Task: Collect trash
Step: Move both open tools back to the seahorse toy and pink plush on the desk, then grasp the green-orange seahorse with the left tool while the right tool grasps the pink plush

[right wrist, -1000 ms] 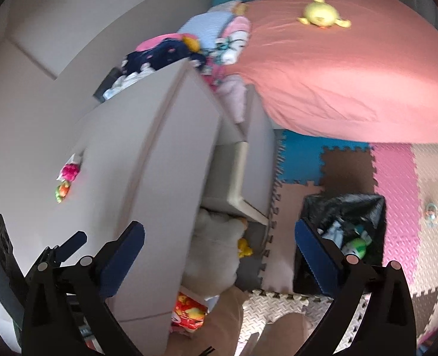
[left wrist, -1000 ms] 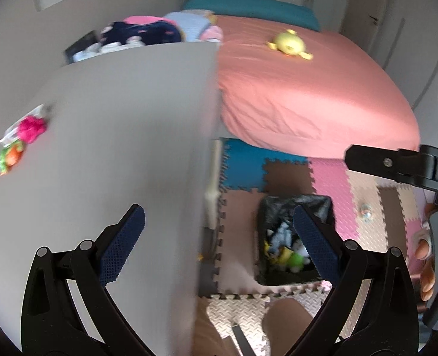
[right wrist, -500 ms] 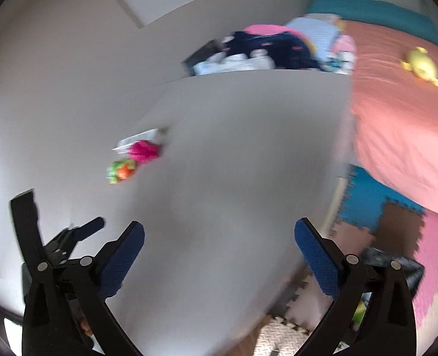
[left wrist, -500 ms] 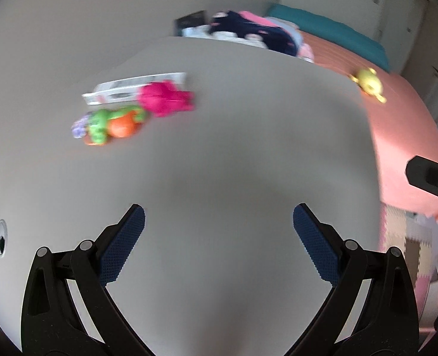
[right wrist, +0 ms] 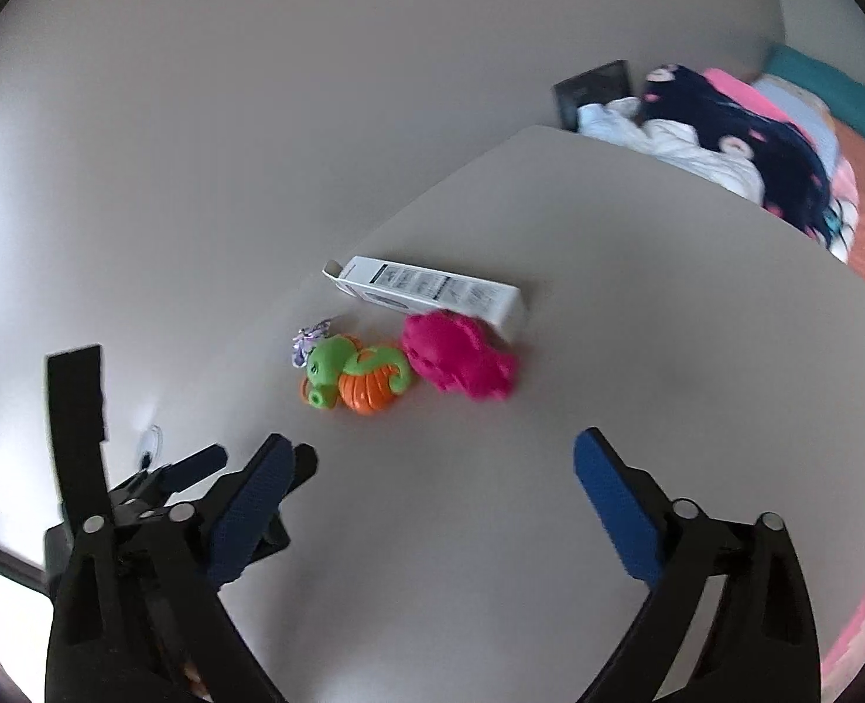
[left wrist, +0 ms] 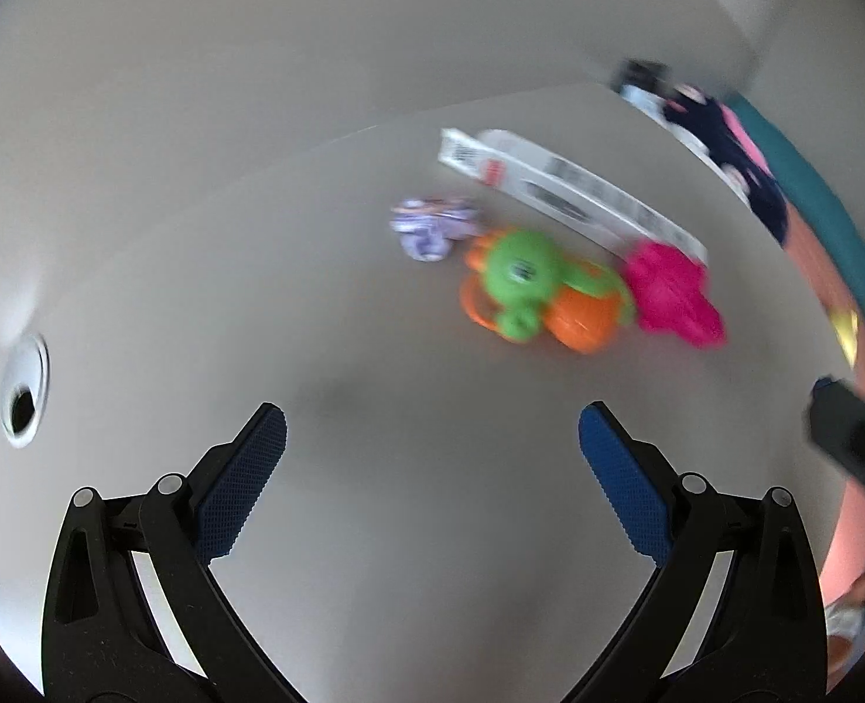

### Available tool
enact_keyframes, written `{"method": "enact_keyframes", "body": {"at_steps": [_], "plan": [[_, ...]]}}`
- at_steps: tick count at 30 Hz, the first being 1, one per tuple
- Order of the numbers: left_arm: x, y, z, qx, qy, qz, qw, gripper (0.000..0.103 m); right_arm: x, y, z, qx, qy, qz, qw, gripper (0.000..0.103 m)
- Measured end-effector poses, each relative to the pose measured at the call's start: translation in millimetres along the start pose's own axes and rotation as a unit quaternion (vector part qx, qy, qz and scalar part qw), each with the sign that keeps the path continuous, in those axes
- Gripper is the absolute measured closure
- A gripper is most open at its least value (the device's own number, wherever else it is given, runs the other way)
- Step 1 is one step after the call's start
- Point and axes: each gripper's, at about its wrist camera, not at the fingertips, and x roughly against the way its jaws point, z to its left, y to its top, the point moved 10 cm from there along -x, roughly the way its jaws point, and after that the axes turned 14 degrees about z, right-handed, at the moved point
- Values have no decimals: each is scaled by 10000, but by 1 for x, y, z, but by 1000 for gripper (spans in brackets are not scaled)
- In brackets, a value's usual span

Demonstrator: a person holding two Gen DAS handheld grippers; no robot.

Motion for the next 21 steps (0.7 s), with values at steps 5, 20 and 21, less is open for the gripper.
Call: {"method": "enact_keyframes", "body": {"at_steps": [5, 20, 21], "plan": [[2, 14, 11, 321, 214, -110, 9992, 6, -33, 19, 3, 156, -256, 270, 9992, 32], [-9, 33, 30, 599, 288, -65, 9978, 6, -72, 52, -6, 443, -981, 428, 9933, 34], [-8, 33, 32, 606, 293, -90, 9977, 6, -73, 53, -6, 444, -927, 418, 9938, 34]]}}
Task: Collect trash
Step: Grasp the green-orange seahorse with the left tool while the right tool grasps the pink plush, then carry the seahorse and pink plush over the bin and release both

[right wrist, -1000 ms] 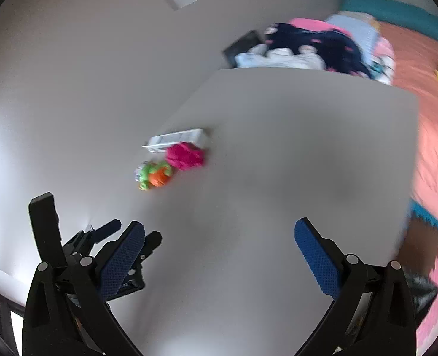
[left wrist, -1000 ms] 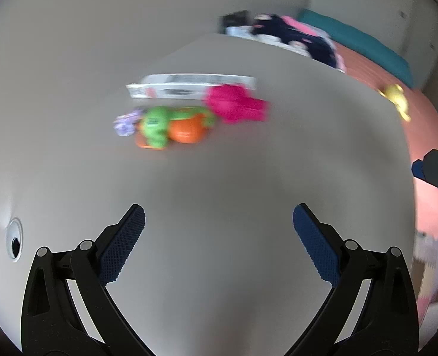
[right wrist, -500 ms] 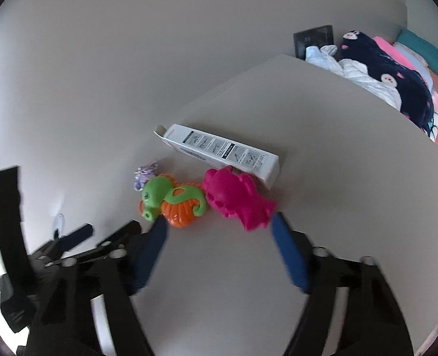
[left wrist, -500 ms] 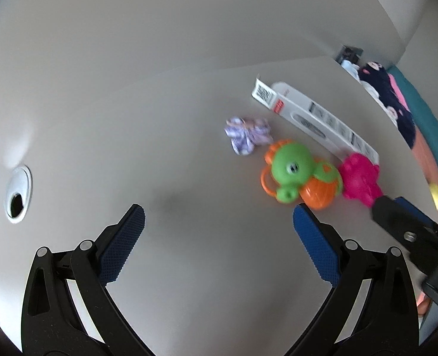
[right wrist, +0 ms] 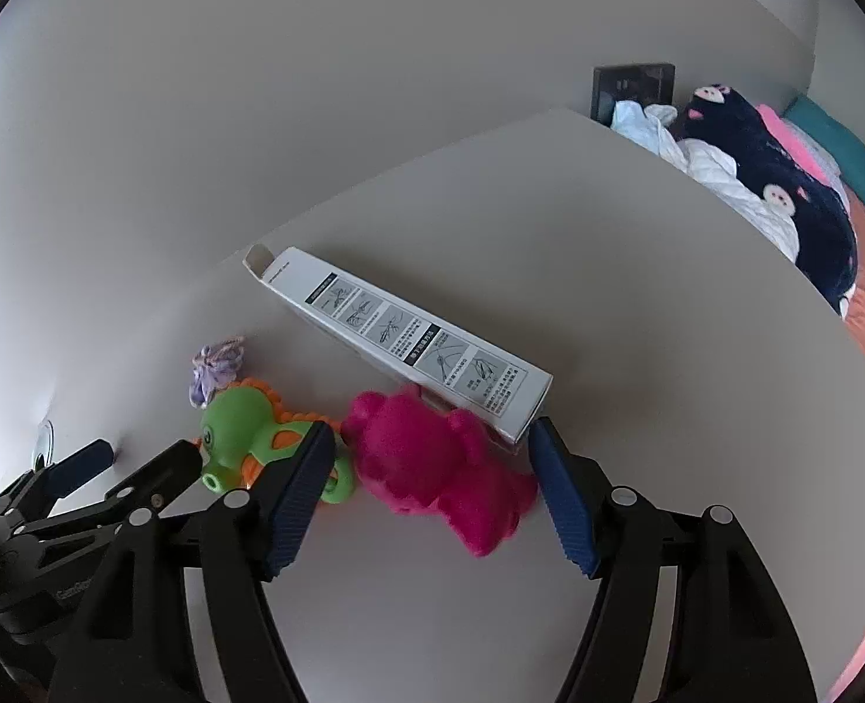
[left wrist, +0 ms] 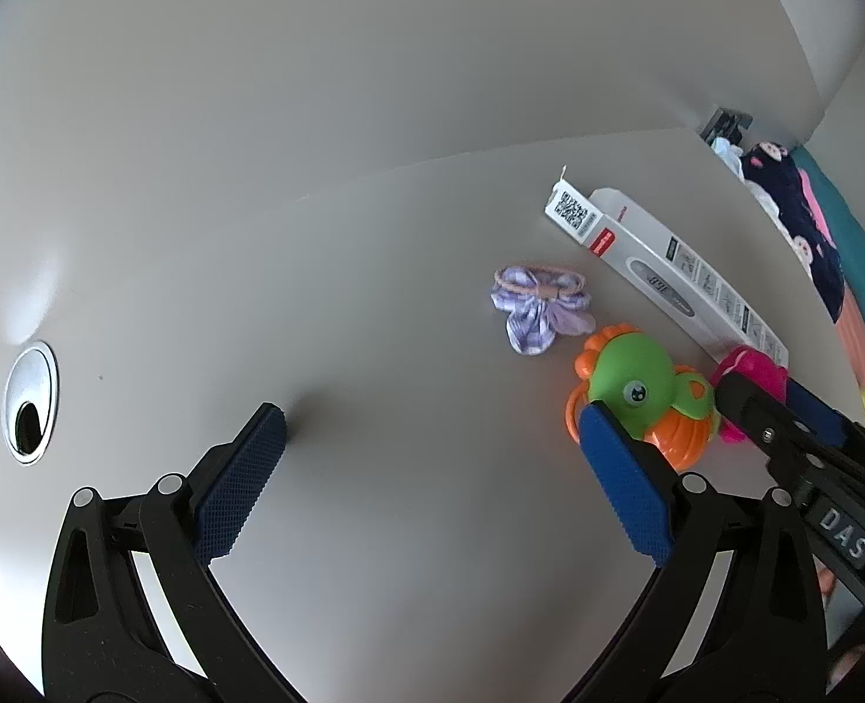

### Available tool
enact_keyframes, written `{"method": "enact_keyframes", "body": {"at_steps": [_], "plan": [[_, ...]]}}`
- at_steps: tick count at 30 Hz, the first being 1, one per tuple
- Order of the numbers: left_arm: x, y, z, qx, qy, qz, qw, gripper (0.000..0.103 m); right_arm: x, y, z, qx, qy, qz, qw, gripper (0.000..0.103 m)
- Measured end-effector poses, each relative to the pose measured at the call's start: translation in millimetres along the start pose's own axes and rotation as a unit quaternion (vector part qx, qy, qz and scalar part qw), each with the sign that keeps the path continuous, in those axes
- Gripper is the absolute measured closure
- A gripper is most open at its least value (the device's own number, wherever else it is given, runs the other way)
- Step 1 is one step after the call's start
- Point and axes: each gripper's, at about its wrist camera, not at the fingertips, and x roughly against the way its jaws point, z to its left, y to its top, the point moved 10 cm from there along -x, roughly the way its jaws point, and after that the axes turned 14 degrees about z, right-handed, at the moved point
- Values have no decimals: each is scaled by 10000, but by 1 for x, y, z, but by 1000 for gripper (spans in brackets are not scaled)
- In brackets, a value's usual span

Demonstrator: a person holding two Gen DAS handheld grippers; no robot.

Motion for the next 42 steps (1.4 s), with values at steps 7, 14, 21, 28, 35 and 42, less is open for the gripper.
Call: {"method": "enact_keyframes", "body": {"at_steps": [7, 14, 21, 28, 35, 42], "plan": [[9, 4, 2, 437, -334, 49, 9985, 6, -5, -10, 1, -119, 637, 321, 9974, 60], [9, 1, -19, 606, -618, 173, 9961, 6, 10, -39, -18, -462, 821, 147, 9954, 60], [-2, 8, -46, 885, -526, 180, 9945, 6, 33, -70, -39, -527, 842, -28, 9951, 60], [-8, 14, -64, 673, 328, -183, 9970, 43, 49, -86, -58, -747, 825, -81, 9938, 60], [-8, 19, -87, -150, -597, -254, 9978, 75, 73, -98, -82, -1038, 855, -360, 9903, 60], [-1, 12, -70, -235, -1330, 148, 9907, 75, 87, -108, -96, -1211, 974, -495, 9866, 60]]}}
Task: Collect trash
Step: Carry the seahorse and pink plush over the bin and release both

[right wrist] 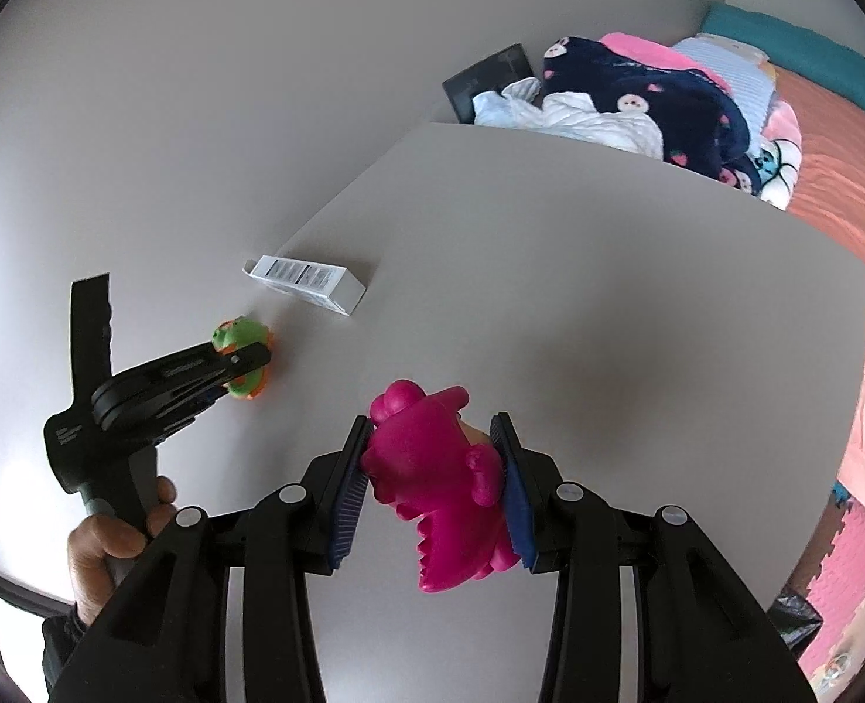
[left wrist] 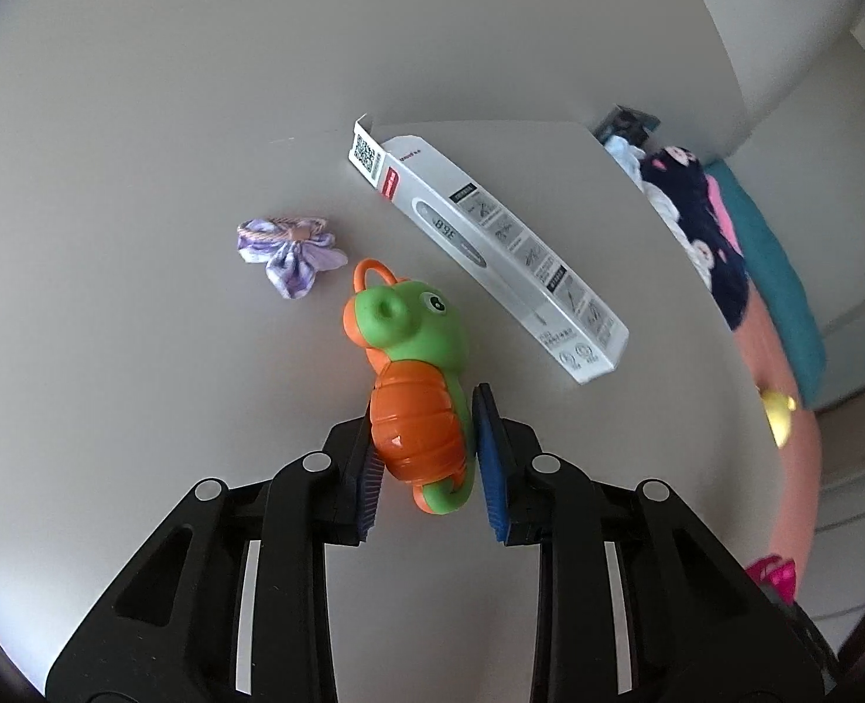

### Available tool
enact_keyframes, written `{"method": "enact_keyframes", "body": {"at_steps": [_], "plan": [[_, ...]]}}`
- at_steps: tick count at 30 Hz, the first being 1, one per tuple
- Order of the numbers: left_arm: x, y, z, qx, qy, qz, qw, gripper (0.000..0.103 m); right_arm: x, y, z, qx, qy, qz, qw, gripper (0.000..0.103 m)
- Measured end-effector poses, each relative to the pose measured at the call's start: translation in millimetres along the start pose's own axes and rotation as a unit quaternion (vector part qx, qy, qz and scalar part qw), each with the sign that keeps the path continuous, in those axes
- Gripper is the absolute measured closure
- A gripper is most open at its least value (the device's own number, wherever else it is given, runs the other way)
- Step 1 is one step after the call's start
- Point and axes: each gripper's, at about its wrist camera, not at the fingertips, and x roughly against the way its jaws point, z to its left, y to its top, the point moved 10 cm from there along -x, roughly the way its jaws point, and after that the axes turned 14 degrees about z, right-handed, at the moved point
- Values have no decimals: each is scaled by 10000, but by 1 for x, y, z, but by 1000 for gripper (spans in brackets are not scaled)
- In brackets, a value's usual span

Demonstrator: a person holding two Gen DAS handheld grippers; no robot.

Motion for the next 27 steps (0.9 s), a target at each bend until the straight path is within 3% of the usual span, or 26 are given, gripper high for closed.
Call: {"method": "enact_keyframes", "body": {"at_steps": [7, 13, 19, 27], "plan": [[31, -36, -37, -768, 110, -126, 9969, 75, 25, -19, -9, -159, 190, -214, 9995, 60], [44, -92, -92, -1455, 121, -198, 9891, 75, 70, -53, -35, -468, 190, -533, 9973, 60], [47, -177, -155, -2391, 244, -254, 9704, 75, 132, -109, -82, -884, 86, -978, 9912, 60], [25, -315, -241, -3650, 76, -5, 9310, 75, 179, -207, -160, -1538, -359, -1220, 9799, 60]]}}
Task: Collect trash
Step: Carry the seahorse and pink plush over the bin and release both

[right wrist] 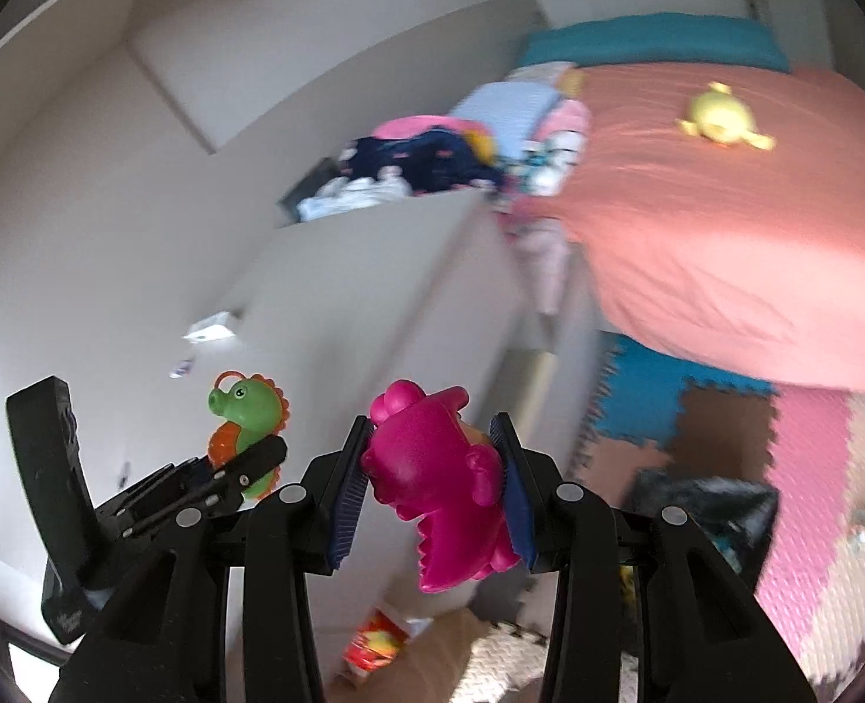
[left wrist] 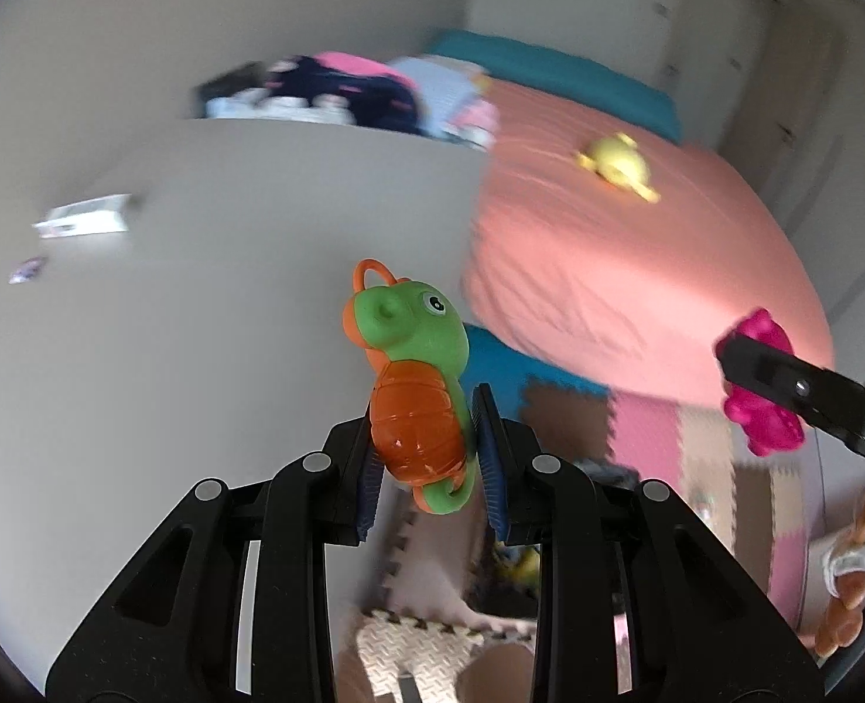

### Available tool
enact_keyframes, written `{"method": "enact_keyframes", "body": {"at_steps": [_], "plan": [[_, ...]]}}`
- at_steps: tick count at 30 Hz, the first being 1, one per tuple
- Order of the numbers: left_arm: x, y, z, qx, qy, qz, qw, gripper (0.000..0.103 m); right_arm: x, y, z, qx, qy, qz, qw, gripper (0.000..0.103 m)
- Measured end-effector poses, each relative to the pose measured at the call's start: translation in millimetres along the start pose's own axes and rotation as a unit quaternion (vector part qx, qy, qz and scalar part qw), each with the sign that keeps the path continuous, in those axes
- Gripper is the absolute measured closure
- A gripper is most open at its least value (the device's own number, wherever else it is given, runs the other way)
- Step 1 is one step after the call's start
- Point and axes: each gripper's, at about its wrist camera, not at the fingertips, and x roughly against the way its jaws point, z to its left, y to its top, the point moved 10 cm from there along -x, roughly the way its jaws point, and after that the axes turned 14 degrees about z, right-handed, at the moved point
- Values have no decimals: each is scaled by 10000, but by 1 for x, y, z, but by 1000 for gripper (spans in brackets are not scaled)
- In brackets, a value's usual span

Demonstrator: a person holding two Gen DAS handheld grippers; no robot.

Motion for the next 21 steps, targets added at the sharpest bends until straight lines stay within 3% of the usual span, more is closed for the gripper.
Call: {"method": "enact_keyframes", "body": {"at_steps": [9, 16, 21], "plan": [[-46, -60, -127, -926, -366, 491, 9938, 75, 30, -69, -110, -837, -422, -47, 9956, 60], [-64, -90, -179, -1368, -421, 702, 9872, 75, 42, -98, -149, -1168, -509, -90, 9918, 60], [-70, -102, -194, -1501, -459, 789, 9845, 74, 39, -105, -161, -1242, -575, -8, 9906, 60]]}}
